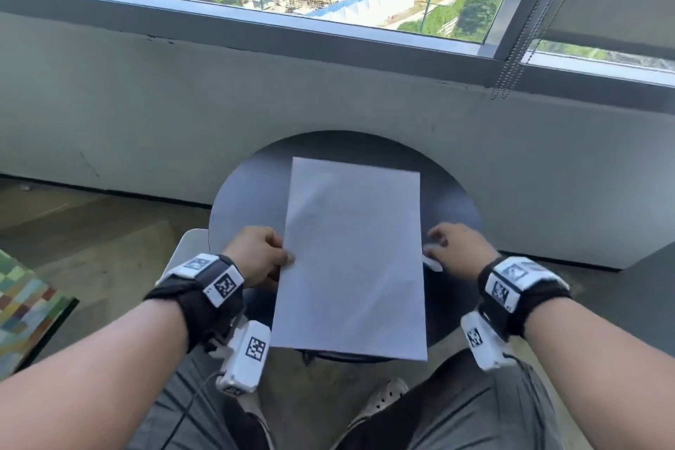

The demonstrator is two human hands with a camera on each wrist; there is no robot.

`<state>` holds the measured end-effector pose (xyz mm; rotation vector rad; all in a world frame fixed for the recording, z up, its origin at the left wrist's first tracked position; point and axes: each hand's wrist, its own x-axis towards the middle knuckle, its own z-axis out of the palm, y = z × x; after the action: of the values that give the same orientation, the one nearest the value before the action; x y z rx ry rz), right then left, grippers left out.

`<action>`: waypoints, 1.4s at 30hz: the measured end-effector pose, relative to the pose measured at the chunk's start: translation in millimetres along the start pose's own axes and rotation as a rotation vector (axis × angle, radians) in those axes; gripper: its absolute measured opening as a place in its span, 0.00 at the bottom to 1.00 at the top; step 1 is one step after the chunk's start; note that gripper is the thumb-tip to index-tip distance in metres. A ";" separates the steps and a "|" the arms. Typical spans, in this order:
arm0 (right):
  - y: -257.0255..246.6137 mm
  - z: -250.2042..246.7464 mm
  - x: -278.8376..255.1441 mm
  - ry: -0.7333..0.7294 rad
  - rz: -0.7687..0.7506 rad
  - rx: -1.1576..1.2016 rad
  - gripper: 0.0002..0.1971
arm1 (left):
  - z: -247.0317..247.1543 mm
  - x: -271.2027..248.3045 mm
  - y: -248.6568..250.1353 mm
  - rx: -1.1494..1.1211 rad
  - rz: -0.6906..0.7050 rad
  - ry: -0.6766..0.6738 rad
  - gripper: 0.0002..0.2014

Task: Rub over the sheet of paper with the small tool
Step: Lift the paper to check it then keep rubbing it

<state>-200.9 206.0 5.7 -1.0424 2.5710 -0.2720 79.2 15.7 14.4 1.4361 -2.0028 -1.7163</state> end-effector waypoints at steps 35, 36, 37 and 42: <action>-138.0 70.0 -32.2 -0.238 -0.833 -0.369 0.09 | 5.9 42.6 -36.0 1.252 0.395 -0.244 0.67; -138.7 67.8 -26.4 -0.220 -0.835 -0.386 0.10 | 5.4 43.2 -36.6 1.250 0.393 -0.245 0.67; -138.8 65.4 -15.2 -0.180 -0.781 -0.399 0.10 | 5.2 43.1 -36.7 1.249 0.391 -0.246 0.67; -141.3 60.7 1.1 -0.086 -0.661 -0.430 0.04 | 5.8 42.7 -35.8 1.247 0.391 -0.242 0.66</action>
<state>-88.3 102.1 -7.4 -1.9969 2.1728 0.1795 72.5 -7.0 -36.3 0.8310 -3.4097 -0.3781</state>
